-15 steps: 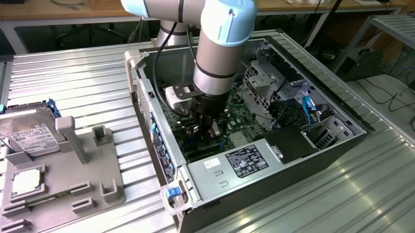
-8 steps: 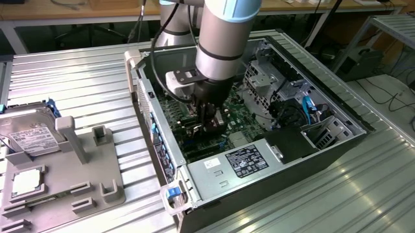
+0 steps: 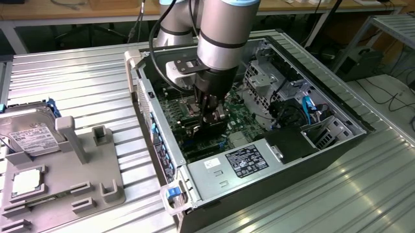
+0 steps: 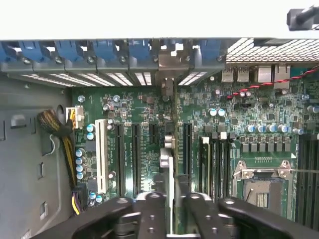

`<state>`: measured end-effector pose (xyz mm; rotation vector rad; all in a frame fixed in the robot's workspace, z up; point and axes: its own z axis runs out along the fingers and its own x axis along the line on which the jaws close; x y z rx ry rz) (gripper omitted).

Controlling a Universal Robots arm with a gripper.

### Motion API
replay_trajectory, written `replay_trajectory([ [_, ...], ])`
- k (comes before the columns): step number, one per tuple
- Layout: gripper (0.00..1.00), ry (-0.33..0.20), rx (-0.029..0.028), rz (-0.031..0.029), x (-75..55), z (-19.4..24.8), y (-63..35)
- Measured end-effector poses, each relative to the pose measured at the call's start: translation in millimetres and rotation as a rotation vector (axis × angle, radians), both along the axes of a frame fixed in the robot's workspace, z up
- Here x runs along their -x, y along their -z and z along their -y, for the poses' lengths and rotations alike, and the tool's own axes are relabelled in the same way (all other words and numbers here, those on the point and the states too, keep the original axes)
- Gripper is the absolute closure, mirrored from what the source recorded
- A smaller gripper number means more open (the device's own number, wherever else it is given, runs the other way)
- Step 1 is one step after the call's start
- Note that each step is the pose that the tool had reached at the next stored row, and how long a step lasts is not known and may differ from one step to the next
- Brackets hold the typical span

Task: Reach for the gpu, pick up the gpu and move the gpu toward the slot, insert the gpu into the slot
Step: 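Insert the gpu into the slot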

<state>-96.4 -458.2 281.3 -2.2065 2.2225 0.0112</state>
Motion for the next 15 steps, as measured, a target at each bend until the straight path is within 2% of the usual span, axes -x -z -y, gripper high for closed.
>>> replay_trajectory([
  [1,0.79,0.000,0.0000,0.0001,0.0,0.0,0.0],
  [3,0.89,0.000,0.0000,0.0000,0.0,0.0,0.0],
  [15,0.89,0.000,0.0001,0.0000,0.0,0.0,0.0],
])
